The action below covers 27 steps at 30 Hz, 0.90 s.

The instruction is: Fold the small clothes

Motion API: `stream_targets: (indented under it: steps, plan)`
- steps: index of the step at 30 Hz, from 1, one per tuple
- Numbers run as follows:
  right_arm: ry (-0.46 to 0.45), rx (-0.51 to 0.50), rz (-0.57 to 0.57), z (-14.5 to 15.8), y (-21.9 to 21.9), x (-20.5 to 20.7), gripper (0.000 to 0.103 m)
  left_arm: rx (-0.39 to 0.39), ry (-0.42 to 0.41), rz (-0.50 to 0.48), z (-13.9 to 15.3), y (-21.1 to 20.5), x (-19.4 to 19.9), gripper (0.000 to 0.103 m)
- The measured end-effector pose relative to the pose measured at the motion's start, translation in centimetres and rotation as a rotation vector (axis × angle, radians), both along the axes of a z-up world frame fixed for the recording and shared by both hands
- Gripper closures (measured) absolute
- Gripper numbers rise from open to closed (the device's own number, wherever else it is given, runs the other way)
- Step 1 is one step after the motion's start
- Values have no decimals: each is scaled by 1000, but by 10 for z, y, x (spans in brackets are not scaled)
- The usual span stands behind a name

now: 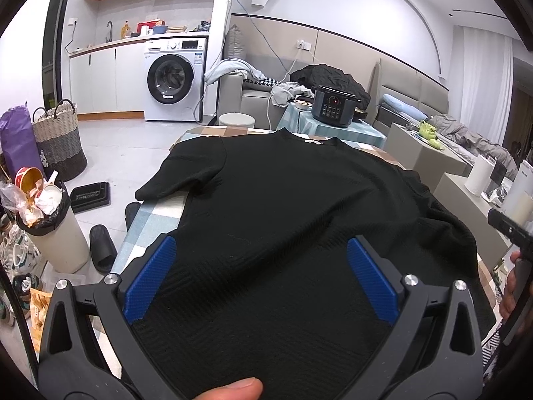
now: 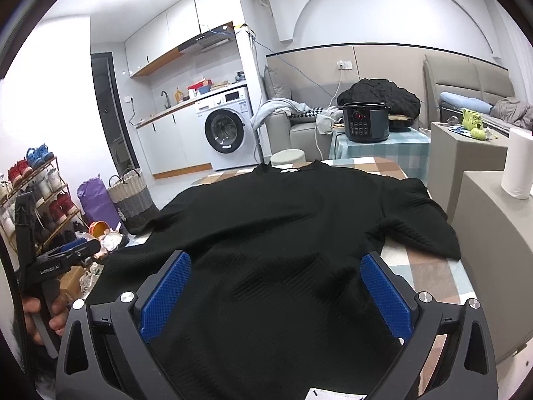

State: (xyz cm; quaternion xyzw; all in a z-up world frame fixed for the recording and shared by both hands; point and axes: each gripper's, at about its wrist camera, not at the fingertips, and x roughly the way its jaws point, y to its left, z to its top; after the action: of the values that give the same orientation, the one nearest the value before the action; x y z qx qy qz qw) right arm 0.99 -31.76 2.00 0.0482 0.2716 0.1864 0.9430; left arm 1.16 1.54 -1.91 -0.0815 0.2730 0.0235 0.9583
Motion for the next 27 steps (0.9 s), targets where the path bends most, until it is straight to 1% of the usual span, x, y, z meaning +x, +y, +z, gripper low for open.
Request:
stream_targets:
  steps: [6, 11, 13, 20, 24, 27]
  plan:
    - [-2, 5, -29, 7, -1, -1, 0, 15, -1, -16, 1, 0, -1, 1]
    - [16, 22, -46, 8, -1, 2, 0, 25, 8, -27, -1, 1, 0, 1]
    - [27, 25, -49, 9, 1, 5, 0, 16, 14, -27, -3, 4, 1, 1]
    - [33, 23, -112, 11, -2, 13, 0, -13, 40, -23, -9, 14, 11, 1]
    - [26, 0, -161, 13, -9, 17, 0, -27, 63, -9, -13, 20, 19, 1]
    - [47, 20, -170, 11, -17, 24, 0, -45, 81, 6, -14, 28, 27, 1]
